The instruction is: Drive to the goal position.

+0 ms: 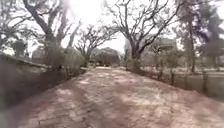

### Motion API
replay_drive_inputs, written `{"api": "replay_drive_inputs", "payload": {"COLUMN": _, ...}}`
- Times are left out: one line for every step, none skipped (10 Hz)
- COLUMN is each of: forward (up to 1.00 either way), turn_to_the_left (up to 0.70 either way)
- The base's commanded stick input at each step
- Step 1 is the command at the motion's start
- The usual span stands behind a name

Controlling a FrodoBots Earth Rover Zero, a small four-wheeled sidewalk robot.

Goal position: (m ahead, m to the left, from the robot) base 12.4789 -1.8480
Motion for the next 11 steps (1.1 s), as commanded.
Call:
{"api": "replay_drive_inputs", "payload": {"forward": 0.85, "turn_to_the_left": 0.00}}
{"api": "replay_drive_inputs", "payload": {"forward": 0.85, "turn_to_the_left": 0.00}}
{"api": "replay_drive_inputs", "payload": {"forward": 0.85, "turn_to_the_left": 0.00}}
{"api": "replay_drive_inputs", "payload": {"forward": 0.85, "turn_to_the_left": 0.00}}
{"api": "replay_drive_inputs", "payload": {"forward": 0.85, "turn_to_the_left": 0.00}}
{"api": "replay_drive_inputs", "payload": {"forward": 0.85, "turn_to_the_left": 0.00}}
{"api": "replay_drive_inputs", "payload": {"forward": 0.85, "turn_to_the_left": 0.00}}
{"api": "replay_drive_inputs", "payload": {"forward": 0.85, "turn_to_the_left": 0.00}}
{"api": "replay_drive_inputs", "payload": {"forward": 0.85, "turn_to_the_left": 0.00}}
{"api": "replay_drive_inputs", "payload": {"forward": 0.85, "turn_to_the_left": 0.00}}
{"api": "replay_drive_inputs", "payload": {"forward": 0.85, "turn_to_the_left": 0.00}}
